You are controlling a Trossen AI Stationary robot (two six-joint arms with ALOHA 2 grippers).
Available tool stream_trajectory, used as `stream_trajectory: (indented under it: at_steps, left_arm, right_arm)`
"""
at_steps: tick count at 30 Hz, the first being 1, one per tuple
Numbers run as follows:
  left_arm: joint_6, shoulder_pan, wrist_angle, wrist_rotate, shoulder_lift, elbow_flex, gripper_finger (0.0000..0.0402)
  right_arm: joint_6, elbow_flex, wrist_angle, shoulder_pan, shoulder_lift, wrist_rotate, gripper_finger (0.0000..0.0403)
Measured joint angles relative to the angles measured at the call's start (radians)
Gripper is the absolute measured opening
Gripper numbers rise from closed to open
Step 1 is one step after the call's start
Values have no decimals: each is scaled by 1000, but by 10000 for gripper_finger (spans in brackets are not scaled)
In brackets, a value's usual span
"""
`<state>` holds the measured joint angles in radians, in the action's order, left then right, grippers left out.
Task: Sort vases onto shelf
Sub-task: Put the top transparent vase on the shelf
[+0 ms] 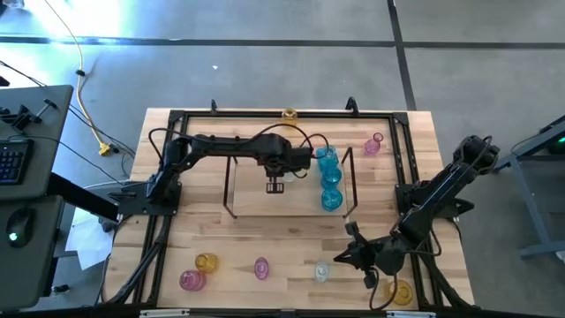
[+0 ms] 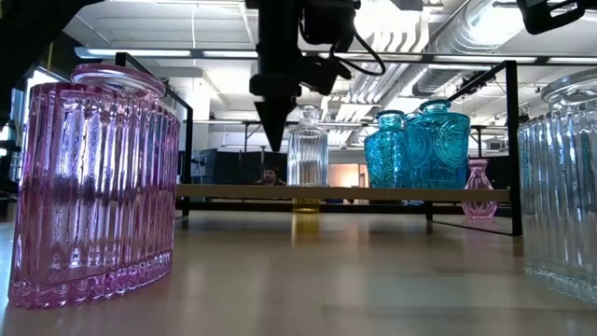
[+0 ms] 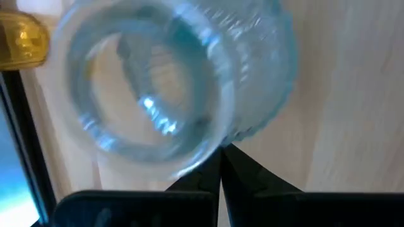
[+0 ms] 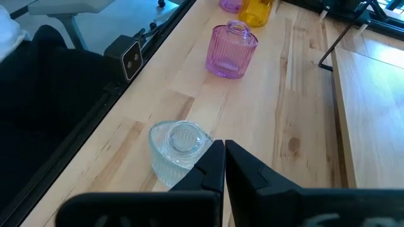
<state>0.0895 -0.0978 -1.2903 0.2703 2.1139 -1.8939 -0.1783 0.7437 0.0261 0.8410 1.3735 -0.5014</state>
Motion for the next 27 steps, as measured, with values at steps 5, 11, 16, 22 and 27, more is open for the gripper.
stream_trajectory:
  at_steps: [5,11,16,22,27]
  left_arm:
    - [14,0,50,-6,0,16,0]
    - [34,-3,93,-6,0,16,0]
    - [39,-9,142,-6,0,16,0]
    - [44,-24,171,-6,0,16,0]
    - [49,-32,208,-6,0,16,0]
  right_arm:
    - [-1,0,0,0,0,0,0]
    - [-1,0,0,0,0,-1,0]
    - [-4,0,0,0,0,-1,0]
    - [-5,0,0,0,0,-1,0]
    - [-4,0,0,0,0,-1,0]
